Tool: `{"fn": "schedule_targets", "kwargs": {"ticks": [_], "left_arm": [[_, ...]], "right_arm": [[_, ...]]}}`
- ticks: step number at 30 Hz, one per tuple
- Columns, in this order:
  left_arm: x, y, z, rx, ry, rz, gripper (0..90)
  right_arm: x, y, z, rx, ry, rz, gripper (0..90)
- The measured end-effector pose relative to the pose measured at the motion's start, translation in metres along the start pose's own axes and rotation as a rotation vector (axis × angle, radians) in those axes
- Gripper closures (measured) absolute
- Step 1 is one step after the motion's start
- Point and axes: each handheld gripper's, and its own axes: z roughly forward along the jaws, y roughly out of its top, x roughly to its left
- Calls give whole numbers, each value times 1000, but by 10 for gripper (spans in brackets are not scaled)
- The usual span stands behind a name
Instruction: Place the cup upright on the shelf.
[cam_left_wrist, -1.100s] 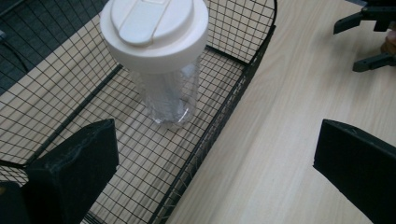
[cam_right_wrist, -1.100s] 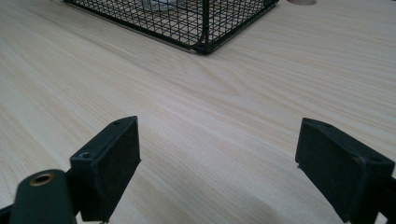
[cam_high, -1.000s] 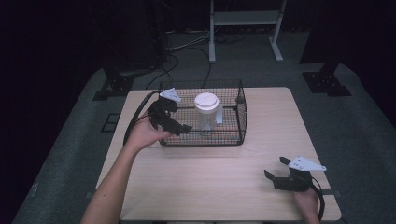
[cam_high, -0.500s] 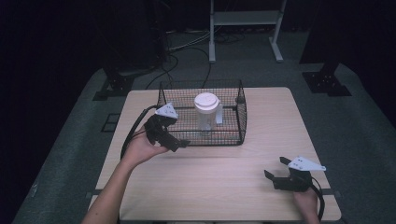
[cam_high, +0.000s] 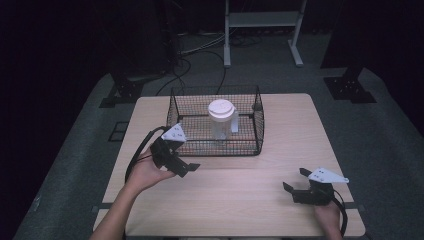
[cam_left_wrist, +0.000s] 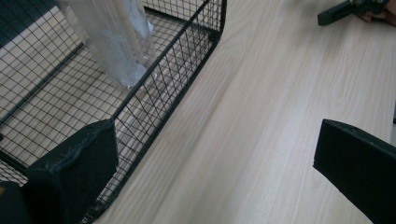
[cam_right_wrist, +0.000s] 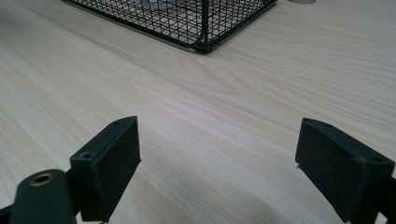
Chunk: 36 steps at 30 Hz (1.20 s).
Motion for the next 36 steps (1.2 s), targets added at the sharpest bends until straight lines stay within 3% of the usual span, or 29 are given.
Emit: {"fn": "schedule_targets", "kwargs": {"ticks": [10,16,36], "left_arm": [[-10,-19,-5,-12,2,-4,0],[-16,-32,-10,-20,26,-3,0],[-26,-64,-15,-82,29,-65,0]], "right_arm": [[0,0,0,1,-1,1,129],[0,0,0,1,-2,0,129],[0,0,0,-1,-4,-1,129]]}}
